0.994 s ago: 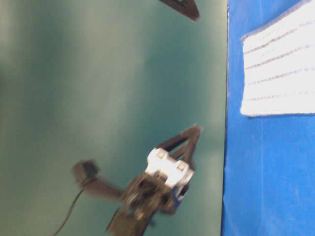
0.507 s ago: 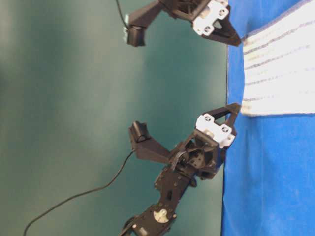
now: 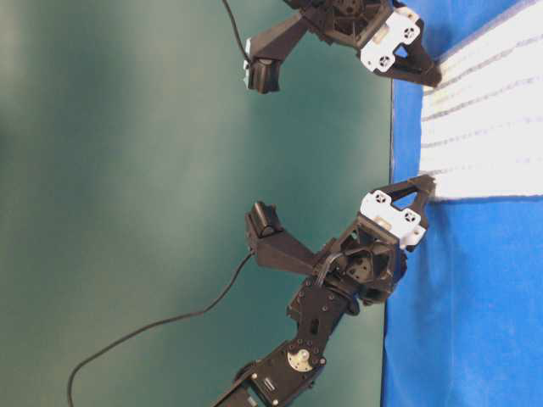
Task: Fold the blue towel.
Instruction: 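Grasp the far end corners of the vertical strip with both grippers, then fold the far end toward the near end, bringing grippers down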
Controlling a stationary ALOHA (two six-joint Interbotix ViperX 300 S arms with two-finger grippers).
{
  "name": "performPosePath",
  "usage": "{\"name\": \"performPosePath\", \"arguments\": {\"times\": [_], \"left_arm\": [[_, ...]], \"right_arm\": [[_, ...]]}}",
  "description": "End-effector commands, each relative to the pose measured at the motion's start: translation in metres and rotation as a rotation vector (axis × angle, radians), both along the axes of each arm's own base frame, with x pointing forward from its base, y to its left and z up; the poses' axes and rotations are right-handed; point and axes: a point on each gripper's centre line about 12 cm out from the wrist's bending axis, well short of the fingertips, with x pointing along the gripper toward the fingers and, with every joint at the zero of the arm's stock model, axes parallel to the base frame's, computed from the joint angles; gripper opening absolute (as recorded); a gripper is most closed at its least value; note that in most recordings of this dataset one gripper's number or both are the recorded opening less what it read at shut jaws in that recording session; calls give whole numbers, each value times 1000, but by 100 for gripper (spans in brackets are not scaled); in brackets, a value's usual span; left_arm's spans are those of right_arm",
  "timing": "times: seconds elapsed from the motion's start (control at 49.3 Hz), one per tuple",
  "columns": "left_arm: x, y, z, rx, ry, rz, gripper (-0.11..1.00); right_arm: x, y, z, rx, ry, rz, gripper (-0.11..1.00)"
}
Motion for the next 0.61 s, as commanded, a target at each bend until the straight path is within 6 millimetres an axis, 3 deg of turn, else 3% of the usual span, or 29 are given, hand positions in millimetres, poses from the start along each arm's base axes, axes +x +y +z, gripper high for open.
{"name": "performPosePath", "arguments": {"times": [0.0,0.142,0.304,0.426,0.588], "left_arm": [[6,3,14,21,-36,-2,68],[5,2,7,13,-12,-5,61],[7,-3,4,47,20,-42,24],[9,-5,5,72,29,-63,2],[9,-5,6,77,31,-66,3]], "right_arm": [[5,-5,7,-19,-24,-1,56],[5,-6,8,-20,-24,-1,47],[5,-3,6,-20,-13,12,9],[5,-3,6,-20,-14,13,8],[5,-2,7,-18,-17,11,8]]}}
